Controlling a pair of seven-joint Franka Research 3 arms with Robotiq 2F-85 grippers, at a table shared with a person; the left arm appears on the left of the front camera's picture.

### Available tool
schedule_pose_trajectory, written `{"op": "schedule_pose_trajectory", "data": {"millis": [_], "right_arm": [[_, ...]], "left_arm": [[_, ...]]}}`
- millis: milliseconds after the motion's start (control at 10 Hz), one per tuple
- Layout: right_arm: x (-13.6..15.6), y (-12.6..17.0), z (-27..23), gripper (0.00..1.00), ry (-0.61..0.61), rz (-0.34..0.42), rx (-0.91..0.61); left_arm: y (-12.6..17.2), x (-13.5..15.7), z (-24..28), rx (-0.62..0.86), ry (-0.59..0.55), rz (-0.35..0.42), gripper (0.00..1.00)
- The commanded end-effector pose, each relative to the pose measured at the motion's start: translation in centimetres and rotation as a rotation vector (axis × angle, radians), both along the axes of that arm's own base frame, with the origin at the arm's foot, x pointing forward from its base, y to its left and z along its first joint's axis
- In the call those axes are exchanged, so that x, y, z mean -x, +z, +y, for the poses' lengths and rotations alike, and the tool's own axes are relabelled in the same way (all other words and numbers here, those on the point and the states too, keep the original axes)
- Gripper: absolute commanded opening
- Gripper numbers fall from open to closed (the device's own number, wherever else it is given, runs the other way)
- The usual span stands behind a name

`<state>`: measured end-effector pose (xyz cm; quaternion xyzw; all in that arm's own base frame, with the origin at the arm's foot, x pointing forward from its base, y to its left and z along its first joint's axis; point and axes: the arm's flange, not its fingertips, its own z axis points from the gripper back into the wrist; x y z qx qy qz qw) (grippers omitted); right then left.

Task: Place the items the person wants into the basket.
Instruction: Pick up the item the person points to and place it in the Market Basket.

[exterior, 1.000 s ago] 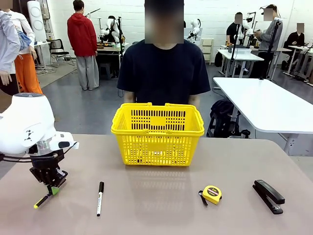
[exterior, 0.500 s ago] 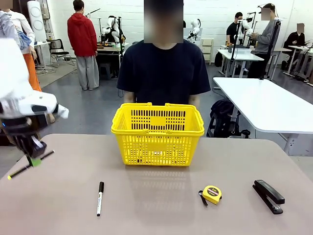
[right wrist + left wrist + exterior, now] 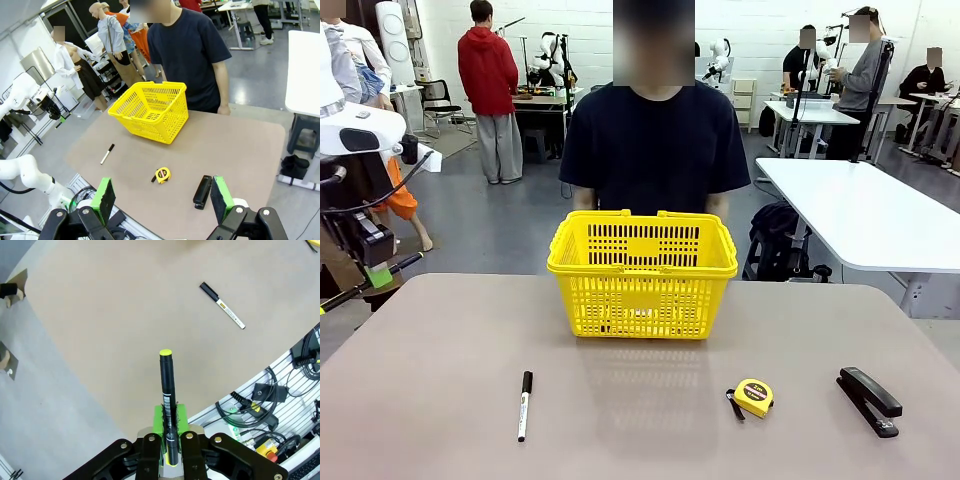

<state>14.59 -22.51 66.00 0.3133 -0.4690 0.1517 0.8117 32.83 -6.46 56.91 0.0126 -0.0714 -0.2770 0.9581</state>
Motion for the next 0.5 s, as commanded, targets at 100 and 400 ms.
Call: {"op": "schedule_pose_trajectory", "data": {"millis": [100, 400], "right_arm": [[-0.03, -0.15, 0.17, 1.00, 0.018, -0.015, -0.012], [-0.03, -0.15, 0.17, 1.00, 0.018, -0.015, -0.012]], "left_arm": [[-0.15, 0.03, -0.26, -0.015, -0.007, -0.003, 0.00], [-0.15, 0.03, -0.26, -0.015, -0.007, -0.003, 0.00]]}}
